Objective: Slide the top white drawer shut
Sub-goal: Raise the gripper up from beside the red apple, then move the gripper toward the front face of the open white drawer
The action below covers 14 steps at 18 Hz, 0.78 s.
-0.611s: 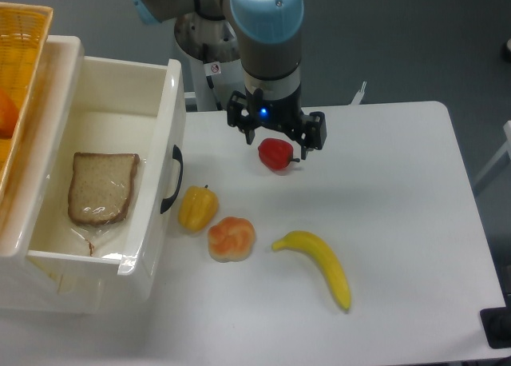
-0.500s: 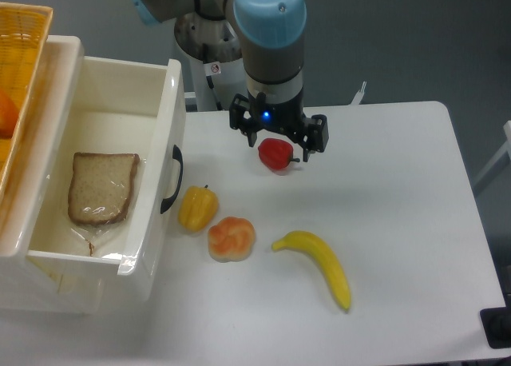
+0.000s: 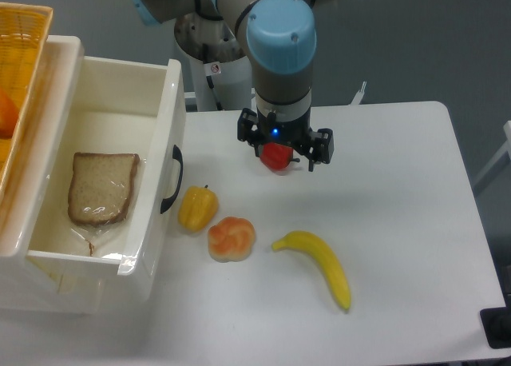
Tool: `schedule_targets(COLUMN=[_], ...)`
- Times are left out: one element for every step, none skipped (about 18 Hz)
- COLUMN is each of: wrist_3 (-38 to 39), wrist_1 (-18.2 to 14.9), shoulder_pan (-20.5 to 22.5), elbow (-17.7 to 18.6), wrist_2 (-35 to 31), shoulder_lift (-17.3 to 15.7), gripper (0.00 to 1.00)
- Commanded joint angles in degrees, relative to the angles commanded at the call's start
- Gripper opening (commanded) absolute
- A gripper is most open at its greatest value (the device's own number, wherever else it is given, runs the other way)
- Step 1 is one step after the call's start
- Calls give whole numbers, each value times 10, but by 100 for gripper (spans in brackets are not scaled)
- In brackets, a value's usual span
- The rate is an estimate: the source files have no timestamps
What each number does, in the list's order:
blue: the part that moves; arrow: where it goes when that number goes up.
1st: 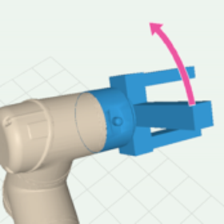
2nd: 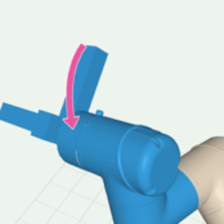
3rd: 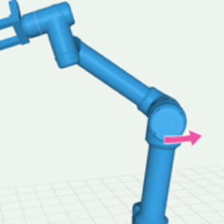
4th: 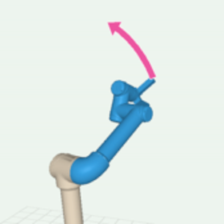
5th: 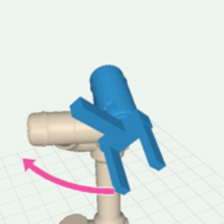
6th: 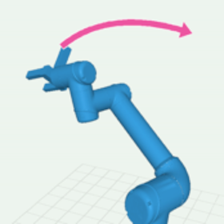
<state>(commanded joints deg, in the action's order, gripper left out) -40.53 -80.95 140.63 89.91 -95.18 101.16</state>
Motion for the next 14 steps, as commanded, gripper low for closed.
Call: schedule_targets(wrist_3=[14,21,22,23,24,24,24,26,35,52,70,80,82,84], wrist_1=[1,1,1,1,0,1,2,3,10,15,15,15,15,15], shoulder_pan=[0,-2,-3,-5,-10,-12,-15,-18,-19,-25,-29,-30,-34,-37], elbow=[0,0,2,3,4,10,18,25,25,25,25,24,25,25], wrist_2=[1,1,1,1,1,1,2,2,7,15,21,24,27,35], shoulder_lift=[4,9,13,18,21,22,22,23,27,32,37,43,47,53], gripper=[100,100,100,100,100,100,100,100,100,100,100,100,100,100])
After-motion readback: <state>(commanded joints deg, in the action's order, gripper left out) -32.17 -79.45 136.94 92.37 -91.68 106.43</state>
